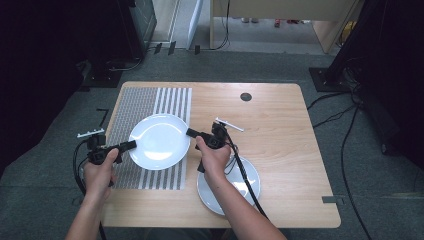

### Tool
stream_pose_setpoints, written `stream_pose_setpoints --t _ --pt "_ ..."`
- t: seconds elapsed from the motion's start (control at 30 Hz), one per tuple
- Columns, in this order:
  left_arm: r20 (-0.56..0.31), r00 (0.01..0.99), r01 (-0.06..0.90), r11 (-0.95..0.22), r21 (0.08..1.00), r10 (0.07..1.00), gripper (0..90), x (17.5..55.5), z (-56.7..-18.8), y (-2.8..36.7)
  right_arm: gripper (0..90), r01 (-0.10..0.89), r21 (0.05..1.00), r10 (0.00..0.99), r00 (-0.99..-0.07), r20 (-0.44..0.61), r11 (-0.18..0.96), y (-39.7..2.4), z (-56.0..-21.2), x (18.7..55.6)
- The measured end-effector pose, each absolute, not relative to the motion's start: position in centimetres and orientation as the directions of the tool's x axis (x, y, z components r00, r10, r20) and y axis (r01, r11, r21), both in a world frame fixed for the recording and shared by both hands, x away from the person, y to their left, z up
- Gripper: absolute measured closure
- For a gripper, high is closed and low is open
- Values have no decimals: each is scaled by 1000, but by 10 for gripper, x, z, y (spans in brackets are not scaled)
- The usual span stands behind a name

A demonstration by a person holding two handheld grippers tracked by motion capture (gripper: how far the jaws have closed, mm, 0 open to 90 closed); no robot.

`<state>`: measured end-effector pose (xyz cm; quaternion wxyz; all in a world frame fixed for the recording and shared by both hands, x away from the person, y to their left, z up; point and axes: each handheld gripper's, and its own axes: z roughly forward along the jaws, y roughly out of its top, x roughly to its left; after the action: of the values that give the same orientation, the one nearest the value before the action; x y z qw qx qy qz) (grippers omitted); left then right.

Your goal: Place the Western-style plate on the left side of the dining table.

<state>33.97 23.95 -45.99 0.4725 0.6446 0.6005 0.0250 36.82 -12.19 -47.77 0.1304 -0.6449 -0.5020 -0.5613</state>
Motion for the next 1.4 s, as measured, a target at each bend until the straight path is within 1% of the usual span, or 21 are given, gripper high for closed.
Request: stream_pose_setpoints --t 0.17,0.27,0.5,0.7,0.9,1.0,1.1,1.4 --pt "-538 248 755 188 628 805 732 350 -464 248 892 804 365 498 -100 861 -469 -111 -489 379" --pt "-535 228 757 197 623 814 740 357 -466 254 891 807 331 486 -63 871 -488 -101 -500 385" --pt "-515 181 770 205 604 838 738 374 -472 264 891 803 324 505 -33 862 -500 -84 -512 395" --pt "-536 134 785 241 571 833 738 388 -483 273 891 801 312 513 -9 858 -510 -70 -518 406" --pt "-544 107 775 273 570 832 739 404 -484 276 891 794 318 522 -1 853 -518 -64 -519 415" --pt "-524 90 779 268 567 847 738 414 -486 275 891 788 323 533 8 846 -525 -60 -521 423" --pt "-523 79 781 273 561 849 735 420 -488 275 891 781 336 541 3 841 -526 -58 -521 428" --pt "-516 56 781 284 556 855 721 432 -492 274 889 784 337 544 2 839 -522 -55 -526 438"
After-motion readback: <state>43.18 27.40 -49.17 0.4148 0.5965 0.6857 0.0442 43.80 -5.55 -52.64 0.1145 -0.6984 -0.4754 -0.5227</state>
